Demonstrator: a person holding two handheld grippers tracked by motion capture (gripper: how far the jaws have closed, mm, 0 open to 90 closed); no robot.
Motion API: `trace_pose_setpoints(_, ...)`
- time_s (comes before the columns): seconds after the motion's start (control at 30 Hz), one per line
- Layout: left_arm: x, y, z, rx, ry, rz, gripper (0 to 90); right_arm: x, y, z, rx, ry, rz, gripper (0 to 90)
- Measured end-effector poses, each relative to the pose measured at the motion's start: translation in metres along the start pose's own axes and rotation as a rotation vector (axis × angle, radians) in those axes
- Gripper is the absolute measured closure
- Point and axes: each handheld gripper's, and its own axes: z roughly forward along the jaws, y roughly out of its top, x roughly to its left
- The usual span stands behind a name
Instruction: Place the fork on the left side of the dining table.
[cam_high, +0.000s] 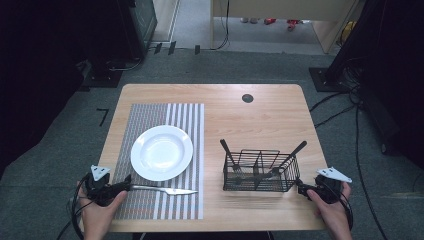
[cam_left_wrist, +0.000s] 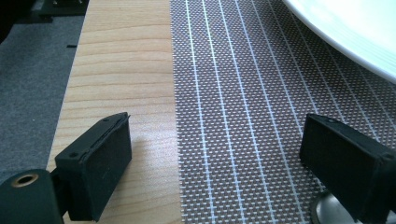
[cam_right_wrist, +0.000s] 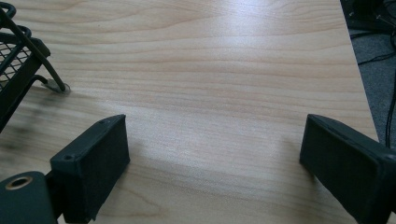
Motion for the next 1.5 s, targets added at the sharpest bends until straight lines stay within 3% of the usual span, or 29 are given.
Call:
trace_pose_setpoints(0.37, -0.001, 0.0, -0.001, 0.003, 0.013, -0.01, 9.2, 0.0, 0.0, 0.0, 0.0, 0.0, 0.001, 7.8)
trace_pose_setpoints(0.43, -0.002, 0.002, -0.002, 0.026, 0.019, -0.021, 9.5, 0.0, 0.0, 0.0, 0.0, 0.0, 0.001, 7.8)
trace_pose_setpoints(0.5, -0.003, 0.003, -0.004, 0.046, 0.033, -0.023, 9.8, 0.0, 0.0, 0.0, 0.0, 0.0, 0.0, 7.8)
trace_pose_setpoints(0.57, -0.004, 0.003, -0.009, 0.028, 0.075, -0.019, 9.7, 0.0, 0.0, 0.0, 0.0, 0.0, 0.0, 7.8)
trace_pose_setpoints(0.9, -0.005, 0.017, -0.036, -0.066, 0.022, -0.065, 9.7, 0.0, 0.0, 0.0, 0.0, -0.002, 0.0, 7.7)
trace_pose_setpoints(1.03, -0.014, 0.032, -0.052, -0.107, -0.02, -0.066, 9.7, 0.0, 0.0, 0.0, 0.0, -0.002, 0.0, 7.7)
trace_pose_setpoints(1.17, -0.022, 0.04, -0.059, -0.122, -0.057, -0.054, 9.8, 0.0, 0.0, 0.0, 0.0, -0.002, 0.001, 7.7)
trace_pose_setpoints(1.5, -0.064, 0.075, -0.071, -0.184, -0.16, 0.018, 9.8, 0.0, 0.0, 0.0, 0.0, -0.003, 0.002, 7.7)
